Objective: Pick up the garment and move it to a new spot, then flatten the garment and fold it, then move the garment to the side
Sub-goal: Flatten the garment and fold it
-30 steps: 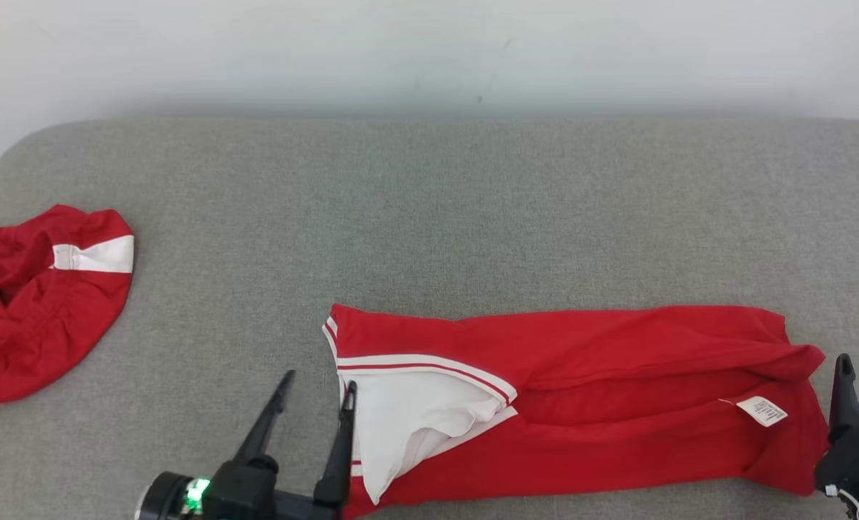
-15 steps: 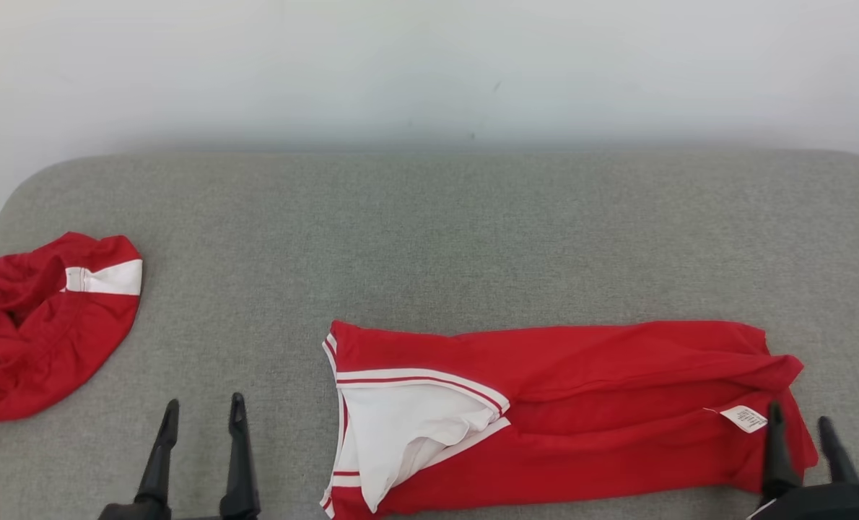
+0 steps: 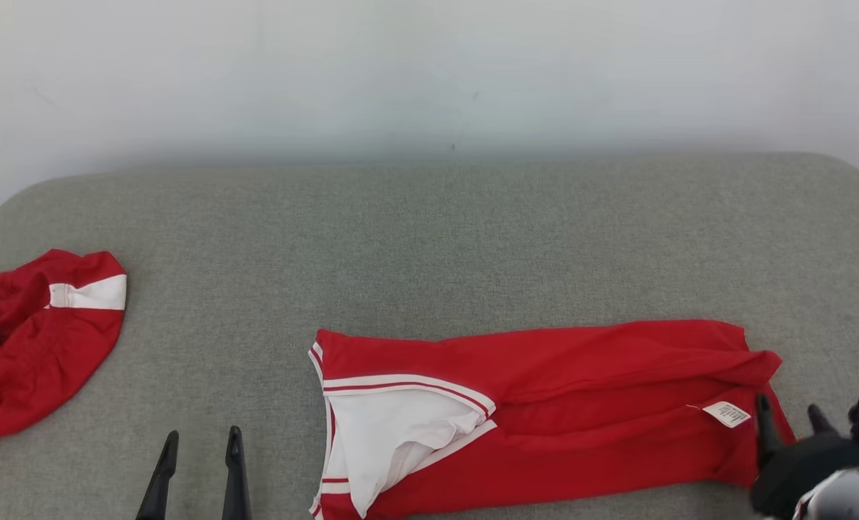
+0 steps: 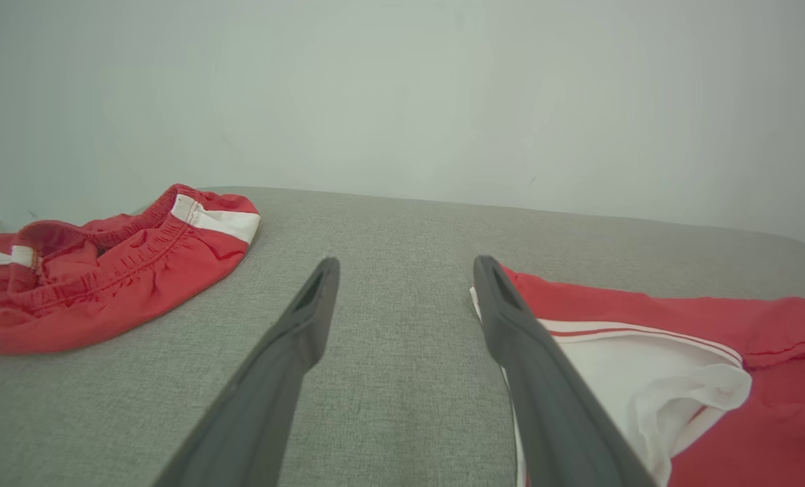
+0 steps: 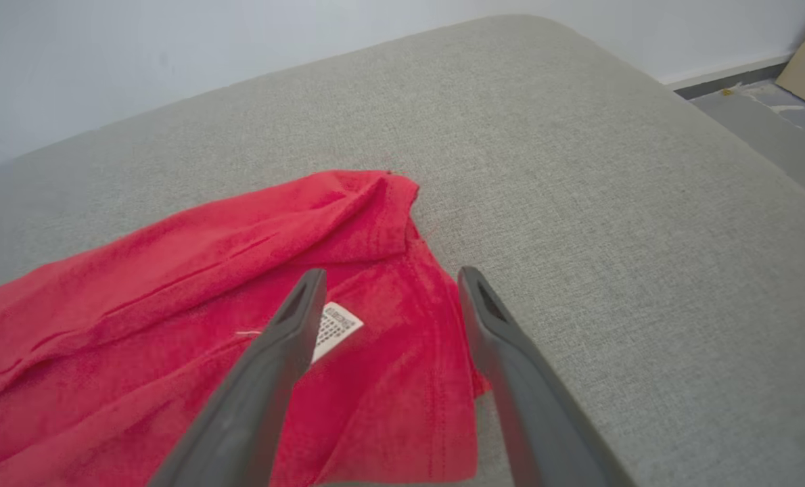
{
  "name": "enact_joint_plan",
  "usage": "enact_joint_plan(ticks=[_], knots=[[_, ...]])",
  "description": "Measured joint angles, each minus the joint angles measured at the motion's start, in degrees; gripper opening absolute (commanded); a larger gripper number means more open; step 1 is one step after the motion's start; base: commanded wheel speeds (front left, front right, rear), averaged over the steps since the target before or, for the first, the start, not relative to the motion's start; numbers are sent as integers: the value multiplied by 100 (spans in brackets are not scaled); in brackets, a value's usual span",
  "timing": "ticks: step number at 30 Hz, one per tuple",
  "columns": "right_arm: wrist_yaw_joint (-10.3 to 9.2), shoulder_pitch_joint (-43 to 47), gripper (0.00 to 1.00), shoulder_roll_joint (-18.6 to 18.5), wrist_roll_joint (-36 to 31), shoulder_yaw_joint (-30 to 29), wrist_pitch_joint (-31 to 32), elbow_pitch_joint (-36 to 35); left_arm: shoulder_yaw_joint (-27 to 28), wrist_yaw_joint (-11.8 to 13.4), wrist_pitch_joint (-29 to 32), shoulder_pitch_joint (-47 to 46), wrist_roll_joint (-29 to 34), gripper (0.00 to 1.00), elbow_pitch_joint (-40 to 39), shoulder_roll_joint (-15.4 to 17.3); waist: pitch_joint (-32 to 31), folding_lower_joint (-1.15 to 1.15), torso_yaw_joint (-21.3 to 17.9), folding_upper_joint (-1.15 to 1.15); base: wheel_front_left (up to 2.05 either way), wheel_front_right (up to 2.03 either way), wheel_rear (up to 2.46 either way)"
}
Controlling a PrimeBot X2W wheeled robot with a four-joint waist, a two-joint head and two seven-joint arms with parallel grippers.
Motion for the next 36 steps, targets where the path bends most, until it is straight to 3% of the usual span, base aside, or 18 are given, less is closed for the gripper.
enact_joint_plan(ticks=[11,25,34,35,36], knots=[[0,-956,100,-311,-366,-375,1622,152,107,-234,0,-198,263,100,13,-75,395,1,58,0,0,0,0],[0,-1454,100,-442,-646,-563,2318,612,93,-344,0,-481,328,100,40,-96,971,1,361,0,0,0,0],[-20,-1629,100,-622,-580,-280,3014,766,123,-378,0,-564,327,100,93,-101,1090,1,431,0,0,0,0],[-26,-1633,95,-638,-525,-220,3141,755,121,-379,0,-565,327,100,102,-101,1092,1,427,0,0,0,0],[-26,-1631,82,-646,-443,-166,3237,735,115,-390,0,-567,325,100,110,-101,1093,1,424,0,0,0,0]])
